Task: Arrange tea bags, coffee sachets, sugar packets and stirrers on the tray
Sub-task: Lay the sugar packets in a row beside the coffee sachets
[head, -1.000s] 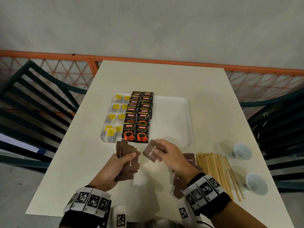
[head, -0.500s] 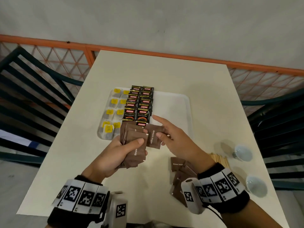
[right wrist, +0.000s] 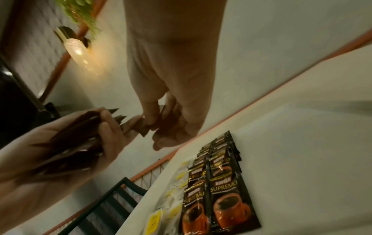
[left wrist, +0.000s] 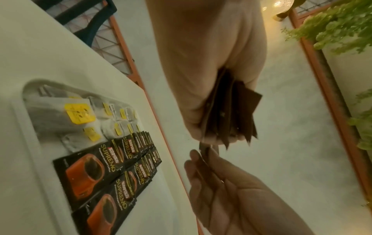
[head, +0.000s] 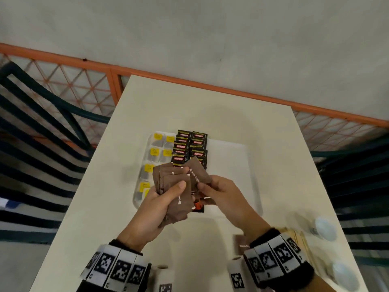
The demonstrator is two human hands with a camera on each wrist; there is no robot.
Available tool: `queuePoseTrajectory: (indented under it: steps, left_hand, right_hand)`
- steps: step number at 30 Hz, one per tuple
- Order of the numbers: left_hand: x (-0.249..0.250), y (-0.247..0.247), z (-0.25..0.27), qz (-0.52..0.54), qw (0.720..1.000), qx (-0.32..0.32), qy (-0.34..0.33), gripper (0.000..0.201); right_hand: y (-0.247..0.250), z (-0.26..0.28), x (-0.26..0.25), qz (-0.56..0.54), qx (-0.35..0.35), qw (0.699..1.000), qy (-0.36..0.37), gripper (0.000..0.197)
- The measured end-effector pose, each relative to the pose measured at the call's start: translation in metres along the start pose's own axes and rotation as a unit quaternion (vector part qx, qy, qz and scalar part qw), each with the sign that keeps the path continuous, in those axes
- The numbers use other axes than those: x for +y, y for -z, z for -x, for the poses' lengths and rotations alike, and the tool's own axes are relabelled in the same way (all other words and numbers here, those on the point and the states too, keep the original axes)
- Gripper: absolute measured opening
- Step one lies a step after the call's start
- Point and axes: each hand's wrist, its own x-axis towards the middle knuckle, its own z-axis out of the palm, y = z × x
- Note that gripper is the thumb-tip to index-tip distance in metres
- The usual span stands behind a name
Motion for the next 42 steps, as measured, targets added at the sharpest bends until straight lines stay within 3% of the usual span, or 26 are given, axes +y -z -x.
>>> queuePoseTrajectory:
  steps: [4, 7, 11, 14, 17, 22, 25, 30, 34, 42]
  left_hand:
    - [-0.004, 0.002, -0.020, -0.005, 0.999, 0.017, 0.042, 0.025]
    - [-0.009, 0.003, -0.034, -0.003, 0.998, 0.026, 0.057, 0.027]
    - [-0.013, 0.008, -0.046, 0.043, 0.996, 0.051, 0.067, 0.022]
    - [-0.015, 0.014, -0.052, 0.073, 0.993, 0.063, 0.075, 0.027]
    - [-0.018, 0.022, -0.055, 0.118, 0.987, 0.069, 0.086, 0.030]
    - [-0.023, 0.025, -0.060, 0.131, 0.984, 0.073, 0.092, 0.063]
    - [-0.024, 0.023, -0.062, 0.135, 0.983, 0.079, 0.093, 0.047]
    - [-0.029, 0.019, -0.066, 0.128, 0.982, 0.083, 0.111, 0.034]
    - [-0.032, 0.016, -0.067, 0.107, 0.983, 0.087, 0.117, 0.021]
    - [-0.036, 0.015, -0.071, 0.086, 0.987, 0.075, 0.114, 0.025]
  right_hand:
    - [0.013, -0.026, -0.002, -0.169, 0.039, 0.985, -0.014, 0.008]
    - [0.035, -0.051, 0.000, -0.188, 0.090, 0.978, 0.008, 0.007]
    - [0.076, -0.093, 0.007, -0.094, 0.160, 0.982, -0.031, 0.005]
    - [0.100, -0.124, 0.012, 0.012, 0.174, 0.982, -0.078, 0.007]
    - [0.110, -0.149, 0.017, 0.048, 0.179, 0.978, -0.098, 0.010]
    - [0.112, -0.179, 0.022, 0.067, 0.195, 0.971, -0.120, 0.007]
    - [0.110, -0.192, 0.026, 0.086, 0.206, 0.967, -0.119, 0.021]
    - [0.108, -0.201, 0.029, 0.069, 0.229, 0.964, -0.114, 0.024]
    - [0.108, -0.206, 0.032, 0.117, 0.234, 0.961, -0.094, 0.025]
    - [0.112, -0.204, 0.036, 0.171, 0.254, 0.949, -0.077, 0.018]
